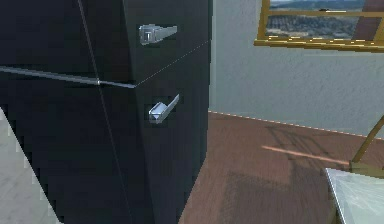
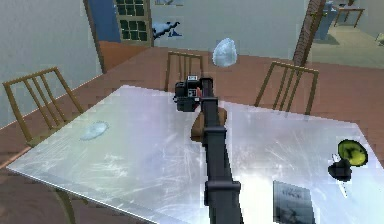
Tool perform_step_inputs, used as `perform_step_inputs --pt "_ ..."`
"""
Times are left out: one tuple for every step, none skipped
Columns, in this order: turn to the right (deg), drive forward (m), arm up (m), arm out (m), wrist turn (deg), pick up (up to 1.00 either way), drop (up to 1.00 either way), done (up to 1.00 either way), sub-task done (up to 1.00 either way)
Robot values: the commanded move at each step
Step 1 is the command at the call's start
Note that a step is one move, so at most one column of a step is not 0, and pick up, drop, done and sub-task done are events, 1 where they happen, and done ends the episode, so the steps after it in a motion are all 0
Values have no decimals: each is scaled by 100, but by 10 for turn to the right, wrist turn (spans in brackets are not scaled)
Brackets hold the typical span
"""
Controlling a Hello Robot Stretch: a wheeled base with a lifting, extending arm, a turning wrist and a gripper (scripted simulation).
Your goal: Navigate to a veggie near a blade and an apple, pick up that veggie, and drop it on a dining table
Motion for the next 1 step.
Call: perform_step_inputs --pt "0 0 14 0 0 0 0 0 0"
